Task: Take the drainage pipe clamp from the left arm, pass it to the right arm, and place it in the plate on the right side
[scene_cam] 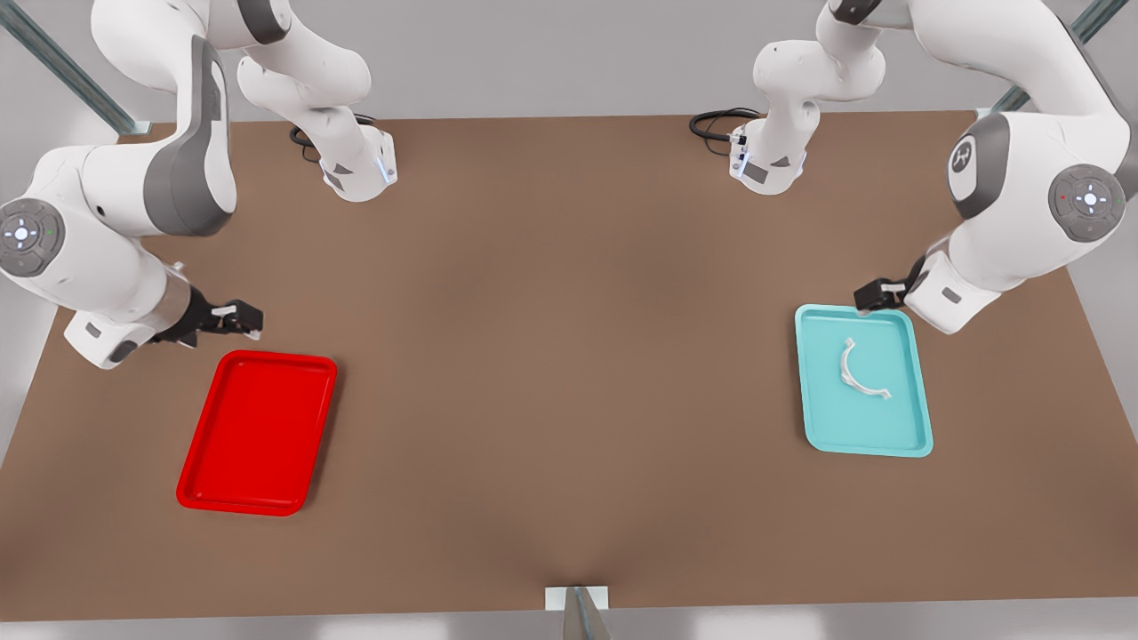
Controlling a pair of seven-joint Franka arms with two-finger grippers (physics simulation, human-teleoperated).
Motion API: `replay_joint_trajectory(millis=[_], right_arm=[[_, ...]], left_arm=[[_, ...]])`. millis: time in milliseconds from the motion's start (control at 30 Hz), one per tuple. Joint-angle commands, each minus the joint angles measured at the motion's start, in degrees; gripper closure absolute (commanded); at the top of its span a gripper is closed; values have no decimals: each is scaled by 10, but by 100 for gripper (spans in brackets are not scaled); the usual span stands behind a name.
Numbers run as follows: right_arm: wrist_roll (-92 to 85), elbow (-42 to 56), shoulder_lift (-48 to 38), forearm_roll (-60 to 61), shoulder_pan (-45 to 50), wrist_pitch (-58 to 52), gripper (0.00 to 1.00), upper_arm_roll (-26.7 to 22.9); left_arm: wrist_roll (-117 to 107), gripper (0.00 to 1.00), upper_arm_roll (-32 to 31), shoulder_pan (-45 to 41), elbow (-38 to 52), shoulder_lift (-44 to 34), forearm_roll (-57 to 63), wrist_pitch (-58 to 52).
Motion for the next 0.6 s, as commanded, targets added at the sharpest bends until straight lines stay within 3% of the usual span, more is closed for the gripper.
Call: replay_joint_trajectory(millis=[0,67,200,367,567], right_arm=[[-26,0,-1,0,0,23,0,1],[-28,0,-1,0,0,23,0,0],[-30,0,-1,0,-1,23,0,0],[-28,0,1,3,-3,24,0,0],[-27,0,3,3,-2,24,0,0]], left_arm=[[47,0,0,1,-2,1,1,32],[-68,0,12,1,-41,15,4,89],[-419,0,89,6,-173,57,-1,378],[-530,0,113,18,-311,103,-73,656],[-531,0,114,39,-371,133,-112,722]])
